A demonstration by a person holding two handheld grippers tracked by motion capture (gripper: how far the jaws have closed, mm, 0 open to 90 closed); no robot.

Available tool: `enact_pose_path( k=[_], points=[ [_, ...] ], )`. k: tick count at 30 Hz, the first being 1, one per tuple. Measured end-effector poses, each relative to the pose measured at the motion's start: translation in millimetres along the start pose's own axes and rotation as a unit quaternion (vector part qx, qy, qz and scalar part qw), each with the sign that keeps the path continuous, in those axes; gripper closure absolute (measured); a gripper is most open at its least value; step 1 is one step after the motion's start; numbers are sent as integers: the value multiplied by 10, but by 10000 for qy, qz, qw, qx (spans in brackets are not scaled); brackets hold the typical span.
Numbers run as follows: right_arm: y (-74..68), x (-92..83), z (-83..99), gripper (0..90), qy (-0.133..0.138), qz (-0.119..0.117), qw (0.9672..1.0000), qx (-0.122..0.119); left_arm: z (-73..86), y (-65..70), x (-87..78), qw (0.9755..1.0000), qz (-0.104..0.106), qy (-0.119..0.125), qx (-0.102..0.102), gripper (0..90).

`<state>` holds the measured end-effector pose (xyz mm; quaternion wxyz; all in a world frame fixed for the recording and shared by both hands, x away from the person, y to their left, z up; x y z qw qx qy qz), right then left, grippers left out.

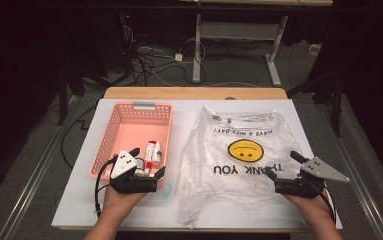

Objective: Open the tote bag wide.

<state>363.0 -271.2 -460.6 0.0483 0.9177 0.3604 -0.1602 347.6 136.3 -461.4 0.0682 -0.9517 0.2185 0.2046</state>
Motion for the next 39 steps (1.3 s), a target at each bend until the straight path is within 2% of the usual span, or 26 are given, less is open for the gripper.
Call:
enact_pose_path(
  k=[5,9,16,22,28,31,35,36,38,39],
  points=[
    [12,-18,-7,1,27,8,10000,12,-21,21,-11,10000,-20,15,-9,0],
    [19,-25,-23,1,47,17,10000,9,-18,46,-31,10000,-15,5,74,0],
    [25,-33,-31,1,64,11,10000,47,-32,21,-38,10000,24,-7,-14,0],
    [111,-53,-21,2,-64,107,9999,96,-21,2,-34,9999,50,-98,-86,0],
    [248,-121,-41,4,-77,263,9995,176,-6,25,-41,9996,124,-252,-99,0],
    [323,-152,-33,4,-119,340,9991,231,-9,44,-51,9994,151,-299,-36,0],
    [429,-173,-50,5,-135,434,9986,262,-13,40,-62,9996,89,-252,15,0],
    [498,-160,-84,5,-129,456,9983,342,-14,38,-65,9997,67,-239,12,0],
    [544,-153,-112,9,-114,478,9981,375,-17,37,-69,9997,66,-239,10,0],
    [655,-120,-155,19,-217,567,9976,340,-16,34,-71,9997,37,-243,24,0]
  ],
)
Point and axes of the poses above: each handheld gripper's, and its own axes: x roughly forward along the jaws, z roughly out of its underside, y roughly to its right, the point moved 7 cm from there along x, roughly forward along the jaws, and after that the axes turned 12 degrees about -z, right-handed, at the moved point
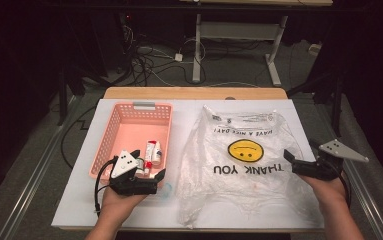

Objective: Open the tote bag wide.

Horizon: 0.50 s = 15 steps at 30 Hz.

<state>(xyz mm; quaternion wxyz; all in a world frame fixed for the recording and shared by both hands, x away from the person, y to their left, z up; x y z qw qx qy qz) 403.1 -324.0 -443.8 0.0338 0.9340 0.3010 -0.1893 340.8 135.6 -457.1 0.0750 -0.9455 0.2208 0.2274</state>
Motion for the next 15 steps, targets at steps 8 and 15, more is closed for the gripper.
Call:
enact_pose_path(
  k=[8,15],
  points=[
    [529,326,-31,73,-535,211,9981,199,27,42,2,9999,166,-44,12,0],
    [881,634,-60,142,-654,218,9961,550,24,19,25,9998,130,-94,67,0]
  ],
)
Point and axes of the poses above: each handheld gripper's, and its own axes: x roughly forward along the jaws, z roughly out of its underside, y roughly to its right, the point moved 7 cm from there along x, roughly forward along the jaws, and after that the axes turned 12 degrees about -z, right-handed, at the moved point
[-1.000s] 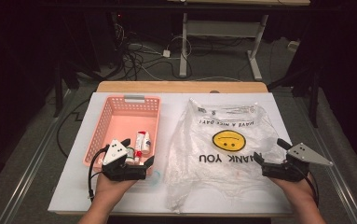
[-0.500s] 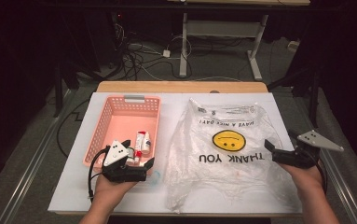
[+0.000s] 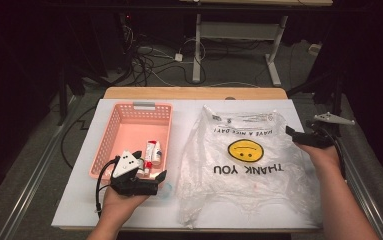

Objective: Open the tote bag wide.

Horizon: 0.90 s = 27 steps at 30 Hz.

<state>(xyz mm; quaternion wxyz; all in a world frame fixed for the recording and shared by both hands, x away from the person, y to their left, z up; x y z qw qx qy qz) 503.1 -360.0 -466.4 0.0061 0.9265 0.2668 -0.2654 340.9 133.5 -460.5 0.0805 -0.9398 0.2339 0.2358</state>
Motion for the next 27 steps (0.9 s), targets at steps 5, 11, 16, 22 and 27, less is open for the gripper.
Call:
enact_pose_path(
  k=[5,11,16,22,27],
  points=[
    [119,246,-30,174,-278,-234,9990,271,-31,18,-41,9997,206,56,-114,0],
    [157,515,-12,218,-557,-406,9973,254,-24,-12,-19,9998,135,45,-153,0],
    [227,665,229,232,-1122,-367,9925,306,-29,1,0,9999,54,22,-86,0],
    [116,682,290,475,-1331,-227,9905,-248,-24,-12,-13,9999,-5,40,-95,0],
    [-41,696,284,900,-1277,-704,9893,-94,-15,10,2,10000,59,-7,-41,0]
  ],
)
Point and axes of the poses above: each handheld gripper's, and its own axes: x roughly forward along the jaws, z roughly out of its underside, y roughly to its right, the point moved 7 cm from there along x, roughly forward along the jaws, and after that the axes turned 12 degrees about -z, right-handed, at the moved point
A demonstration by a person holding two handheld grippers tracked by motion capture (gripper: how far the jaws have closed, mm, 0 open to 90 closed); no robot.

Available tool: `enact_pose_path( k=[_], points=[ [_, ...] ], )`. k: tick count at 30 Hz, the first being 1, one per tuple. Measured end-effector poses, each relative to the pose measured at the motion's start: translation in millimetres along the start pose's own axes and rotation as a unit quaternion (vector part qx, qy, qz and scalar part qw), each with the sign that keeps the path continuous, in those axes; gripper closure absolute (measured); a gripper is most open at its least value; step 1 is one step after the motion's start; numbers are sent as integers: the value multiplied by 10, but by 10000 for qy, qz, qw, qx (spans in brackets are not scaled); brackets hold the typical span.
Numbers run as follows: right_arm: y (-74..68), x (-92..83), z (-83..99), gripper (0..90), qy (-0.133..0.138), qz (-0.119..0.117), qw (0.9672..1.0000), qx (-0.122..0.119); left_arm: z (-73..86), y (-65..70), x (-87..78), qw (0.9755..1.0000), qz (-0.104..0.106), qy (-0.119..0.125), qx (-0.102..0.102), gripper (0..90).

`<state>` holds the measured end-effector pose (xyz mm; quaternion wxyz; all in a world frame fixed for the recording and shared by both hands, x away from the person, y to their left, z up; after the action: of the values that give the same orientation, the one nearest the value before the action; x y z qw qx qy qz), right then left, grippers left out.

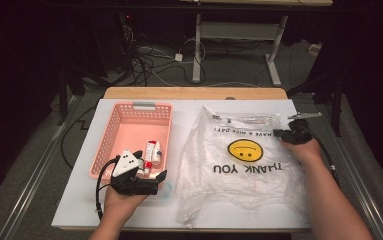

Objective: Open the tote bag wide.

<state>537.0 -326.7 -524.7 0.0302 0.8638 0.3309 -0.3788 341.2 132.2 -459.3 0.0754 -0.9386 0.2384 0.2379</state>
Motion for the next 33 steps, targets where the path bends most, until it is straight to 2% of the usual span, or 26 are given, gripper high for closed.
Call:
enact_pose_path(
  k=[2,4,7,11,12,13,14,15,16,17,19,21,24,25,26,27,28,29,31,33],
  points=[
    [-61,27,-41,900,37,208,9996,-190,-2,7,1,10000,26,-1,7,0],
    [-72,12,-107,900,268,315,9990,-150,-10,9,-5,10000,15,39,15,0],
    [14,-77,-159,900,461,617,9970,-4,-12,-14,-11,10000,-30,65,7,0],
    [265,-258,-135,900,651,1046,9916,395,-18,-33,-13,9999,-58,85,-10,0],
    [265,-258,-135,900,651,1046,9916,395,-24,-39,-9,9999,-55,91,-12,0],
    [341,-316,-120,900,715,1186,9889,531,-32,-46,-2,10000,-50,80,-31,0],
    [476,-426,-93,900,896,1413,9827,794,-39,-54,7,10000,-32,61,-16,0],
    [476,-426,-93,900,896,1413,9827,794,-44,-59,19,10000,-6,15,15,0],
    [578,-530,-76,900,1036,1646,9763,944,-54,-65,30,10000,-5,-14,44,0],
    [578,-530,-76,900,1036,1646,9763,944,-65,-75,31,10000,-27,-10,65,0],
    [619,-609,-57,900,1144,1785,9713,1081,-76,-100,15,10000,-42,42,39,0],
    [571,-600,-27,900,1117,1770,9718,1086,-75,-118,-6,9999,-30,108,-34,0],
    [496,-582,38,889,1021,1763,9736,1026,-42,-114,-21,9996,93,190,-210,0],
    [428,-620,100,715,1047,1754,9735,1032,-29,-104,-18,9995,123,191,-199,0],
    [428,-620,100,715,1047,1754,9735,1032,-19,-97,-15,9997,135,172,-147,0],
    [392,-664,125,629,1125,1707,9734,1037,-11,-95,-14,9997,136,163,-106,0],
    [297,-791,190,524,1140,1744,9735,938,-7,-101,-18,9997,130,157,-112,0],
    [297,-791,190,524,1140,1744,9735,938,-6,-108,-28,9996,138,146,-181,0],
    [160,-932,265,464,1171,1682,9751,848,-13,-109,-56,9993,170,190,-289,0],
    [-3,-1061,341,433,1252,1514,9770,830,-3,-106,-72,9995,133,190,-216,0]
  ],
)
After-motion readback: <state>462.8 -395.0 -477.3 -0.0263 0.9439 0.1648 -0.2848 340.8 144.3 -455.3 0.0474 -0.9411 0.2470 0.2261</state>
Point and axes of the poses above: each handheld gripper's, and its own axes: x roughly forward along the jaws, z roughly out of its underside, y roughly to its right, the point moved 7 cm from there along x, roughly forward along the jaws, and after that the axes turned 12 degrees about -z, right-handed, at the moved point
